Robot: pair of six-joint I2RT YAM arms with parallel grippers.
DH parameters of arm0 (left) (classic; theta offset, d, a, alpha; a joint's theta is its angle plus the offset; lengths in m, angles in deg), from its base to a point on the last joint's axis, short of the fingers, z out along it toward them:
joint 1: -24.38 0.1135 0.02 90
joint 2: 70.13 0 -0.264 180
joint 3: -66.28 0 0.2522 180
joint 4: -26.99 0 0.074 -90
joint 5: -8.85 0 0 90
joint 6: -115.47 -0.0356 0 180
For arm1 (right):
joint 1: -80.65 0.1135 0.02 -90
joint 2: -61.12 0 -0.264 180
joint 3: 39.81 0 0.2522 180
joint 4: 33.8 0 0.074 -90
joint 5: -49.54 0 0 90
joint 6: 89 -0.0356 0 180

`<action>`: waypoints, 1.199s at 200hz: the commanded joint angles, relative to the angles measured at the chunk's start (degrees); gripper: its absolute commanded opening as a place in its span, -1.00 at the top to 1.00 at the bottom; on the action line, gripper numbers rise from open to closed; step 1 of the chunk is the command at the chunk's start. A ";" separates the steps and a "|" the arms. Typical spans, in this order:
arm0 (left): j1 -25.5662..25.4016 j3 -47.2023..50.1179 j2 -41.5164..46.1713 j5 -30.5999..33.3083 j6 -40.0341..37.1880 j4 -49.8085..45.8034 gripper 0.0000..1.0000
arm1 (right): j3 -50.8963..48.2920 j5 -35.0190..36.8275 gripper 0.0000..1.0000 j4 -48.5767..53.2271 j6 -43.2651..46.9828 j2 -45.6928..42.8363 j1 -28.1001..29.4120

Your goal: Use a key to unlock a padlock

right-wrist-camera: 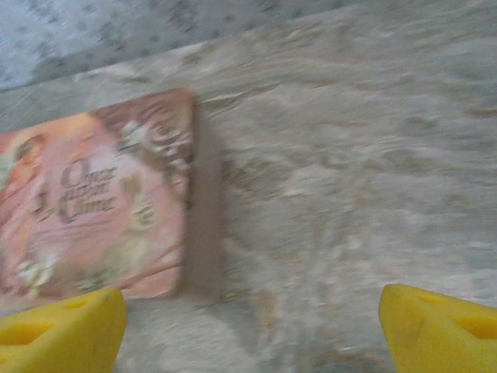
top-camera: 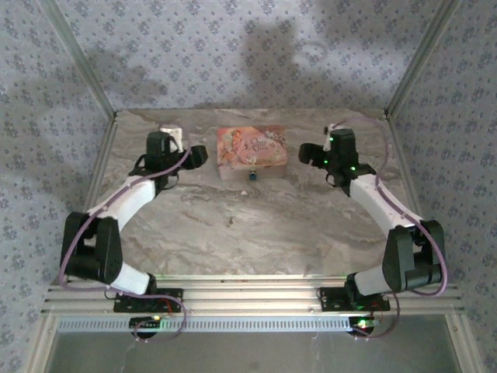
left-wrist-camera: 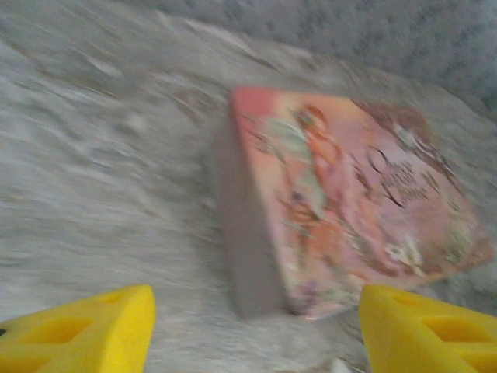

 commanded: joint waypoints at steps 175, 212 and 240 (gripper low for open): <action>-5.71 -21.11 -27.84 -18.07 4.56 -6.44 0.14 | 15.50 -15.12 -0.03 9.74 -9.58 24.66 2.62; -6.06 -23.14 -28.77 -17.15 4.06 -7.79 0.11 | 15.03 -13.30 -0.17 11.34 -9.76 23.04 2.69; -5.26 -23.29 -24.95 -13.39 0.75 -13.32 -0.10 | 18.71 -12.53 -0.42 15.37 -9.35 21.52 2.40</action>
